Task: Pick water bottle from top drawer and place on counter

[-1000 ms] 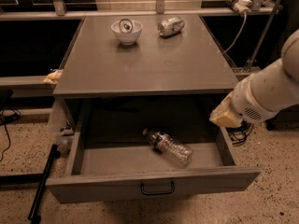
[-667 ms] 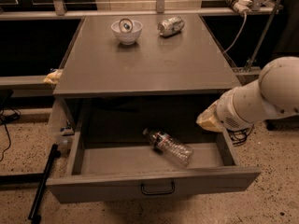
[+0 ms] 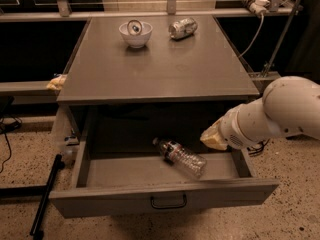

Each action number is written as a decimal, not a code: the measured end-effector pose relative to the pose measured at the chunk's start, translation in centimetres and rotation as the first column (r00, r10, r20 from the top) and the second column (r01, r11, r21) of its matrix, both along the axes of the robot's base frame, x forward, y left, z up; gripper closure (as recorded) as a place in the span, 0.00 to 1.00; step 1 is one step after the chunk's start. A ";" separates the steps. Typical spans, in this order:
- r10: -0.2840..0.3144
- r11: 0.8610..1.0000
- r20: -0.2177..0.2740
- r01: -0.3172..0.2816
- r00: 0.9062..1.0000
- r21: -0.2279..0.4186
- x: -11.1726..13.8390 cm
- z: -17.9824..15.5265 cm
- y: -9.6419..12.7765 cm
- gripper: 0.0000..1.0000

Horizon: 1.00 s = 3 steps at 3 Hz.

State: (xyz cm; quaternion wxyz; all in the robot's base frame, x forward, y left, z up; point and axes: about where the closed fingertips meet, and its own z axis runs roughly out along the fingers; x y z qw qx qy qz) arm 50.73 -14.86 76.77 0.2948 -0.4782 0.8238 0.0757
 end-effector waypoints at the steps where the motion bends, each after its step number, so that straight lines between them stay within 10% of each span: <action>1: 0.012 0.999 -0.030 -0.011 0.999 0.050 -0.2 -1.7 2.1 0.58; 3: 0.026 0.994 -0.044 -0.021 0.999 0.110 0.7 -4.2 4.8 0.29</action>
Offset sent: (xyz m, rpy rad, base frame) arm 0.0015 0.0546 -0.0468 0.1346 0.0619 0.0291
